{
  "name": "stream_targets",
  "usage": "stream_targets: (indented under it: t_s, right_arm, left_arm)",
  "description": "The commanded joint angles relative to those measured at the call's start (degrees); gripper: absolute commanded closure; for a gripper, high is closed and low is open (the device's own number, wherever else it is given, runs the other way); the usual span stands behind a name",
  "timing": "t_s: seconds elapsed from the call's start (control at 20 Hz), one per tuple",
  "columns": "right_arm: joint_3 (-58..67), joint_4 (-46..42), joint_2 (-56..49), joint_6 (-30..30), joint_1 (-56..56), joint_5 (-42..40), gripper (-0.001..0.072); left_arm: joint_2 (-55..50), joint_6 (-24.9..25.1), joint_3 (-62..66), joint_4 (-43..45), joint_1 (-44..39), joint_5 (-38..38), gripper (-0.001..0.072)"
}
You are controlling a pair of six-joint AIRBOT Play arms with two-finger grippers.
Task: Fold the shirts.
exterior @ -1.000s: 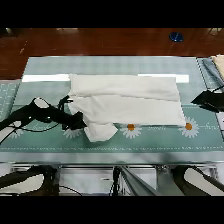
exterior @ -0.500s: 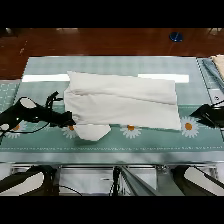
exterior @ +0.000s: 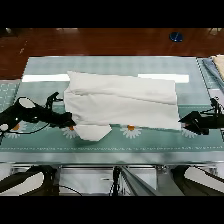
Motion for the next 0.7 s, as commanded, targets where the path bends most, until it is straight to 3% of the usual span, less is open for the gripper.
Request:
stream_targets:
  t_s: [0.0,0.15,0.2,0.3,0.35,0.4,0.5,0.65]
  right_arm:
    - [-0.83,0.87,-1.95,-0.63,0.13,-1.05,0.0179]
    - [-3.1,5.73,-3.98,-0.63,0.26,-2.62,0.0232]
    - [-4.63,7.78,-4.55,-0.66,0.46,-4.02,0.0281]
    - [-6.56,9.09,-5.4,-0.66,1.36,-6.45,0.0449]
    - [-6.62,9.66,-5.4,-0.79,1.66,-6.93,0.0602]
    - [-6.58,11.43,-4.87,-2.08,1.57,-6.25,0.0684]
    - [-6.05,14.97,-1.81,-7.41,1.42,-2.93,0.0685]
    - [-3.63,16.76,7.54,-8.31,1.42,0.13,0.0686]
  left_arm:
    - [0.04,0.22,0.04,-0.04,0.07,-0.63,0.0666]
    - [0.04,0.22,0.04,-0.07,0.07,-0.63,0.0666]
    - [0.04,0.22,0.04,-0.07,0.07,-0.66,0.0665]
    - [0.04,0.22,0.04,-0.22,0.07,-0.63,0.0665]
    - [0.04,0.35,0.13,-0.22,0.07,-0.63,0.0666]
    - [0.13,0.96,0.55,-0.22,0.07,-0.76,0.0666]
    - [1.51,3.65,2.8,-0.61,0.13,-1.99,0.0667]
    - [5.84,4.24,9.73,-0.7,1.62,-3.5,0.0667]
